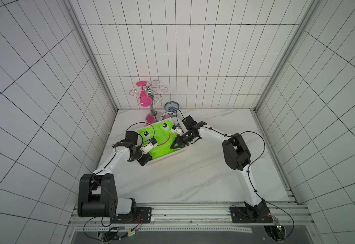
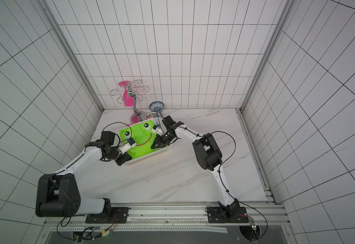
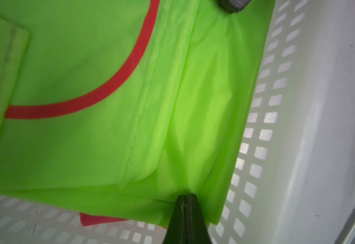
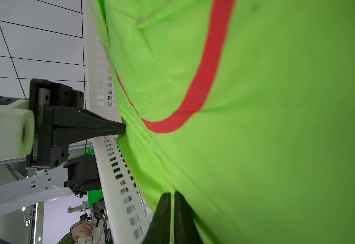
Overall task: Put the folded raincoat in the basket
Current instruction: Place the raincoat in the basket.
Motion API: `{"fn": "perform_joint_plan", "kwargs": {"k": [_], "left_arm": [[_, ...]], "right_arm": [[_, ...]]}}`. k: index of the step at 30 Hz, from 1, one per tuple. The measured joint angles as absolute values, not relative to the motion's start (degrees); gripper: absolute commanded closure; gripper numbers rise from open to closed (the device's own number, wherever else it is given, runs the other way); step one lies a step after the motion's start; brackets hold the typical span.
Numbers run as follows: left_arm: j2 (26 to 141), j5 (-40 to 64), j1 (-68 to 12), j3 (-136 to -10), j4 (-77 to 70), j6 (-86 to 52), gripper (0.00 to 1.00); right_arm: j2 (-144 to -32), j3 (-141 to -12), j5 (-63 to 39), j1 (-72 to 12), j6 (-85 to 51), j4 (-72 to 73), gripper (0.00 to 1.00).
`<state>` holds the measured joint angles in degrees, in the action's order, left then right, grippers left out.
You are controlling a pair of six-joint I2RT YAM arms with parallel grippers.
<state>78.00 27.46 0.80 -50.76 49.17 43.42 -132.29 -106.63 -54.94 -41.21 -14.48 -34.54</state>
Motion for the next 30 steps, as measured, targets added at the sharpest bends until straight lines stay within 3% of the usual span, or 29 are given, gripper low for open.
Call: {"fn": "perform_joint_plan", "kwargs": {"k": [2, 6, 15, 20, 30], "left_arm": [[76.62, 29.71, 2.04, -53.36, 52.49, 43.64, 0.89], [76.14, 34.89, 5.96, -60.66, 53.71, 40.82, 0.79], [84.47, 34.22, 7.55, -58.92, 29.08, 21.19, 0.73], [90.59, 28.45, 7.16, -59.13, 18.52, 12.60, 0.73], [94.52, 20.91, 6.96, -59.31, 10.50, 2.87, 0.80]], "right_arm": [[-131.59, -106.63, -54.83, -41.19, -14.76, -34.87, 0.77], [-129.01, -106.65, -54.70, -40.91, -17.67, -32.51, 0.75], [-131.41, -112.16, -48.38, -40.84, -37.39, -5.96, 0.74], [-139.41, -117.86, -40.10, -40.86, -45.58, 6.52, 0.78], [-146.39, -119.74, -26.76, -41.23, -48.38, 11.97, 0.84]]}}
